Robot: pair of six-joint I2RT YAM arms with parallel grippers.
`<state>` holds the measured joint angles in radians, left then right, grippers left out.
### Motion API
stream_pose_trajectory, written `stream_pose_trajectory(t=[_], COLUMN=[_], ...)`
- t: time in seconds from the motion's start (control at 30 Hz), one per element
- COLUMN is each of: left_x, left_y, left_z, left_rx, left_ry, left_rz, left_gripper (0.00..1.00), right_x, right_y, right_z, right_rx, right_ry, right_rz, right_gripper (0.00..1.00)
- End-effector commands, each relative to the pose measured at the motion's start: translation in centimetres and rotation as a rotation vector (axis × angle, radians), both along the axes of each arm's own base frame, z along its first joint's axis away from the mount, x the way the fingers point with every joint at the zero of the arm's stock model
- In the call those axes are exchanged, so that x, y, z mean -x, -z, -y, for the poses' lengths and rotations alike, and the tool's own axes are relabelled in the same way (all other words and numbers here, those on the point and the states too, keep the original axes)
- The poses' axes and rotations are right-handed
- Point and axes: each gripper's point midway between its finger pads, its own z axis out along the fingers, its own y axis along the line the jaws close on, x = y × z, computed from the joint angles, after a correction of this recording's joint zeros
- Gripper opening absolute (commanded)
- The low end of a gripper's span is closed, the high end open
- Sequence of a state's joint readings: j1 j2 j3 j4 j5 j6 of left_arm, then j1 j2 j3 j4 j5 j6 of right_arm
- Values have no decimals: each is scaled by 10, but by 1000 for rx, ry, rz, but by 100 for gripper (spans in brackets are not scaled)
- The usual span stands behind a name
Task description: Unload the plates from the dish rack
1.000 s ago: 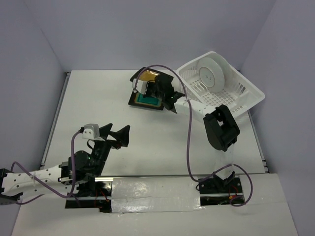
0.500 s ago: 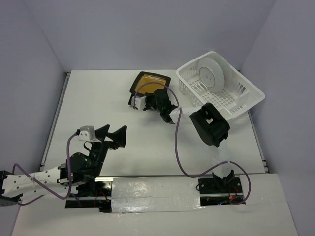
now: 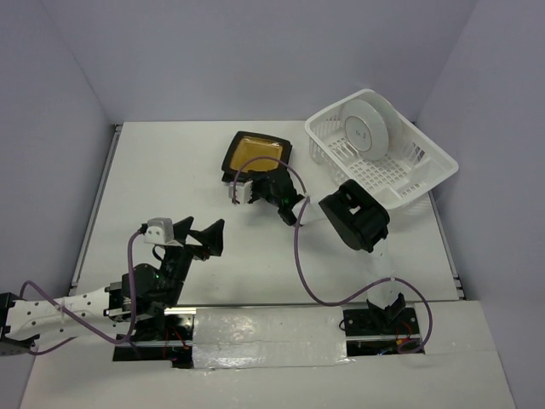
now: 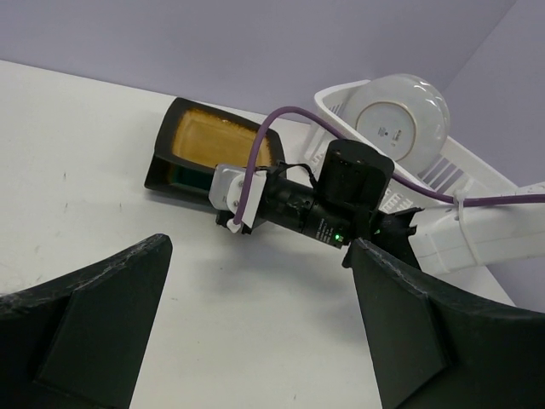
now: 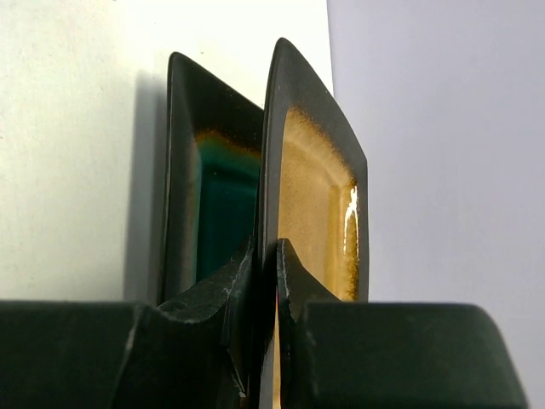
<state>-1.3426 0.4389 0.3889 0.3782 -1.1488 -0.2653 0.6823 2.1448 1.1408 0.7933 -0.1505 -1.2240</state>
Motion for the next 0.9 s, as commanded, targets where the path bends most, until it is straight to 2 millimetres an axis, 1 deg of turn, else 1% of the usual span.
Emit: stream_pose_trajectory(t=[0.0, 0.2, 0.4, 0.47, 0.57, 0.73, 0.8, 0.87], left_x=[-1, -1, -1, 0, -1, -1, 0, -1], left_y=[-17, -17, -18, -17, -18, -18, -18, -19], left_z=[0, 0, 0, 1, 1, 1, 1, 2], left_rx=[55, 49, 53, 54, 51, 51, 53, 48], left_ry=[-11, -12, -9, -3, -6, -7, -3, -2], left_rz=[9, 11, 13, 14, 13, 13, 16, 17], left_gripper=[99, 99, 99, 99, 99, 99, 99, 100], right_x=[-2, 2, 2, 3, 6, 9, 9, 9], right_y=[-97, -83, -79, -79, -72, -74, -70, -71], right_z=[-12, -12, -1, 0, 0, 2, 3, 1], right_rx=[-184, -191, -217, -214, -198, -203, -192, -196], right_ry=[-30, -44, -29, -34, -47, -66, -66, -72], right_rz=[286, 259, 242, 243, 218, 200, 190, 188], right_gripper=[0, 0, 0, 0, 0, 0, 1, 2])
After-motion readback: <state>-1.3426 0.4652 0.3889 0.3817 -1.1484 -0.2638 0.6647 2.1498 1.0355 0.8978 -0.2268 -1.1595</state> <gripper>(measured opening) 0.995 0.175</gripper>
